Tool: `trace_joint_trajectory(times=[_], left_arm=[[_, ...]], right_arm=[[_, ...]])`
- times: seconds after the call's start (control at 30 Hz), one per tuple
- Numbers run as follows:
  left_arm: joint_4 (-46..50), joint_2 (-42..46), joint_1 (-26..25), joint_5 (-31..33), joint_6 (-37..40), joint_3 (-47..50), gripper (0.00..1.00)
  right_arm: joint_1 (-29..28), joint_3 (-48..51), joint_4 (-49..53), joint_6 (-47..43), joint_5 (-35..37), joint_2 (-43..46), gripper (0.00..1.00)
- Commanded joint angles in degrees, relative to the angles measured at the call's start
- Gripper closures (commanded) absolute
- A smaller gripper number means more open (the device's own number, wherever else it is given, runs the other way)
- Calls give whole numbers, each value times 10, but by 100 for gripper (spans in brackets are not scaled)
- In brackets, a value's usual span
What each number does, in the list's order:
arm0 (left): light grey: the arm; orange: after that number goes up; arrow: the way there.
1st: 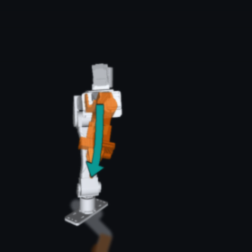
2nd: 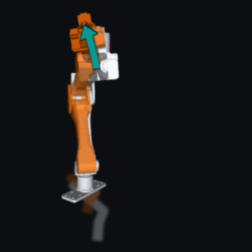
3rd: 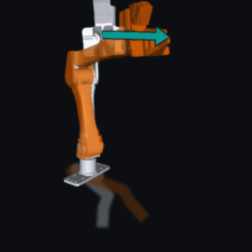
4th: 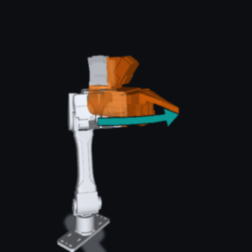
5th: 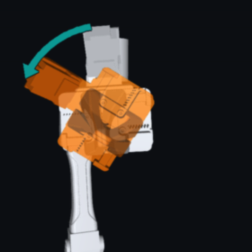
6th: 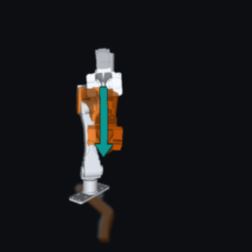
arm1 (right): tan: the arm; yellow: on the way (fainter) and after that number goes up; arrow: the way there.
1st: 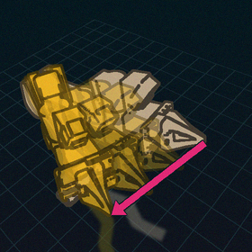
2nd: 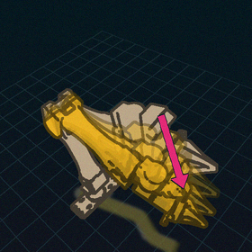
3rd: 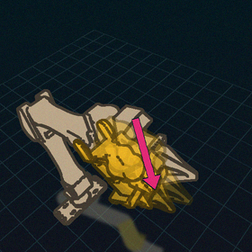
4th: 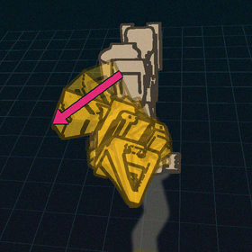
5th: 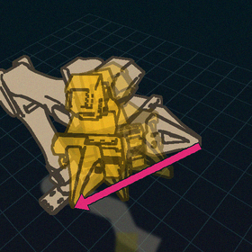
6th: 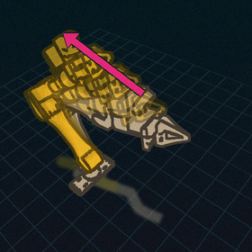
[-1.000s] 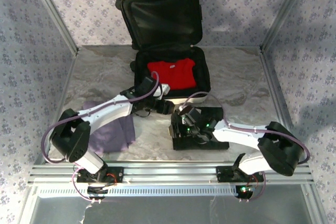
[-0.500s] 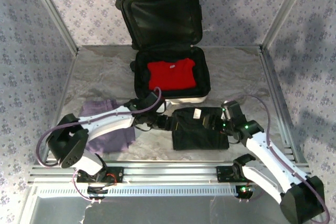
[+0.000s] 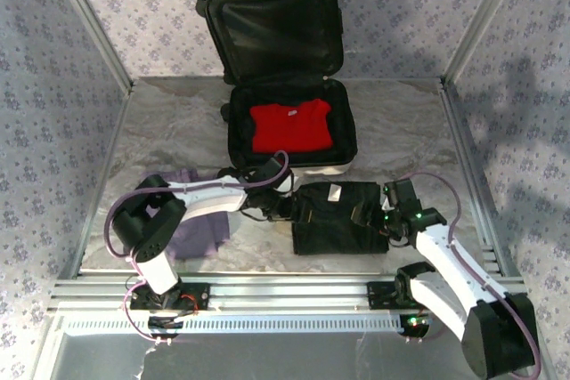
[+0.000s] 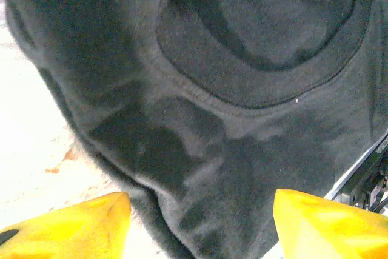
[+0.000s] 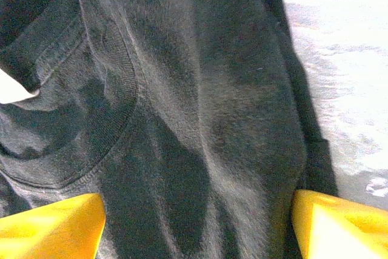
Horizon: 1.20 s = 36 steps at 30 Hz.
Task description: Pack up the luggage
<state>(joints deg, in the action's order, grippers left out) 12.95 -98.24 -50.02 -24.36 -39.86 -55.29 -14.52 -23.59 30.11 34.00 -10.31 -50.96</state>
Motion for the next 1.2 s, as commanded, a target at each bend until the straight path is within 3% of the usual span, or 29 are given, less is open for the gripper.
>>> trace_joint_trajectory(times=[0.0, 0.17, 0.3, 0.43, 0.7, 1.17], left_arm=[[20, -12, -3, 17, -14, -14, 37], [35, 3, 3, 54, -37, 14, 38], [55, 33, 21, 80, -43, 42, 38], [85, 65, 47, 98, -32, 60, 38], [140, 88, 56, 139, -14, 53, 37], [115, 46, 58, 116, -17, 44, 36]], right_arm=[[-14, 11, -44, -2, -36, -17, 19], [-49, 8, -101, 12, -60, -45, 19], [-110, -20, -122, 22, -53, -91, 20], [-150, -69, -99, 29, -36, -126, 20], [-93, -121, -6, -39, -3, -112, 19], [-103, -143, -82, -64, -1, -296, 22]])
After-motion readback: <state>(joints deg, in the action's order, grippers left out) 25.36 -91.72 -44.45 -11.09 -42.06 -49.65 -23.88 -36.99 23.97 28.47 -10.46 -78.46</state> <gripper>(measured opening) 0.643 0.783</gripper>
